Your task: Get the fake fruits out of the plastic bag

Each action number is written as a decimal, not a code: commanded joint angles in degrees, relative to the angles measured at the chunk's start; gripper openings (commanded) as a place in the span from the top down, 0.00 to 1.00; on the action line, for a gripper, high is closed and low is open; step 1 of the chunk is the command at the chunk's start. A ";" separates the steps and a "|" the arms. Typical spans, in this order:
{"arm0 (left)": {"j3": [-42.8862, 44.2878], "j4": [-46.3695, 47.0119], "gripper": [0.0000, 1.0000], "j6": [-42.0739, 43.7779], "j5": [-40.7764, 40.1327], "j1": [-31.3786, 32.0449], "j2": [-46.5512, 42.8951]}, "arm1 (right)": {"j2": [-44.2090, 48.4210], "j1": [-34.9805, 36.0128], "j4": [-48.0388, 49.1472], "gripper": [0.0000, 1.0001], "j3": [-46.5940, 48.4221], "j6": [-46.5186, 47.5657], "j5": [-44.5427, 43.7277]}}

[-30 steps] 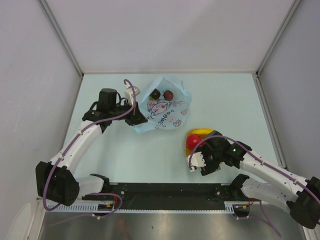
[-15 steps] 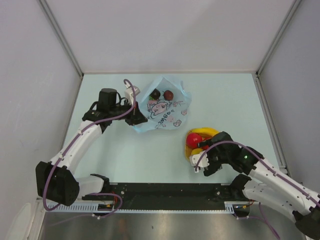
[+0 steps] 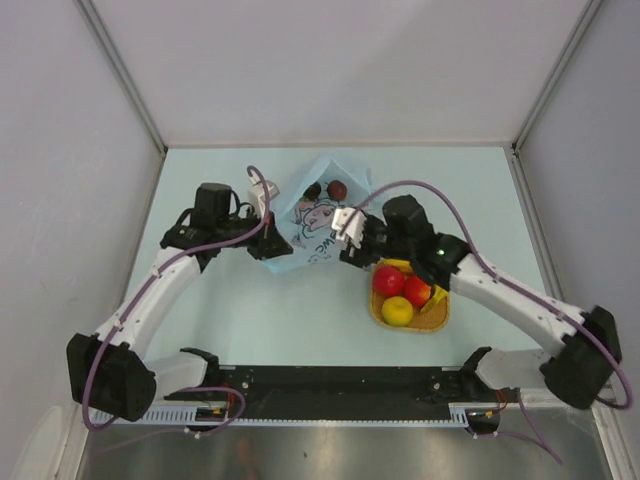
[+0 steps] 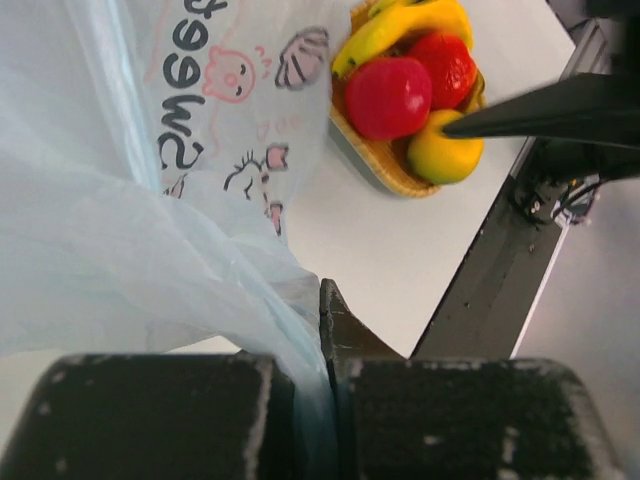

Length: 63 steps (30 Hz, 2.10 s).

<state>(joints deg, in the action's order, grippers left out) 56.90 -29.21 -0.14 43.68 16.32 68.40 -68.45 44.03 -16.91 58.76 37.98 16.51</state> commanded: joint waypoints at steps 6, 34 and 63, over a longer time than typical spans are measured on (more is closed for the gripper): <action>1.18 -15.86 1.00 12.07 6.14 -2.95 -11.87 | -23.04 0.35 23.30 0.40 7.33 -19.77 -4.46; 1.54 -15.70 1.00 13.15 6.77 -3.13 -9.52 | -57.76 1.14 22.09 0.05 33.79 -28.66 -10.71; 2.16 -7.88 1.00 11.47 0.53 -3.13 -4.33 | -13.07 -0.09 -3.38 0.51 14.39 -15.67 14.85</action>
<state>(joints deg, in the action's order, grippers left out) 56.73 -40.27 11.35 46.35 13.47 63.18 -93.80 42.81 -12.01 78.08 16.71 20.80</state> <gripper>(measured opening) 0.006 0.675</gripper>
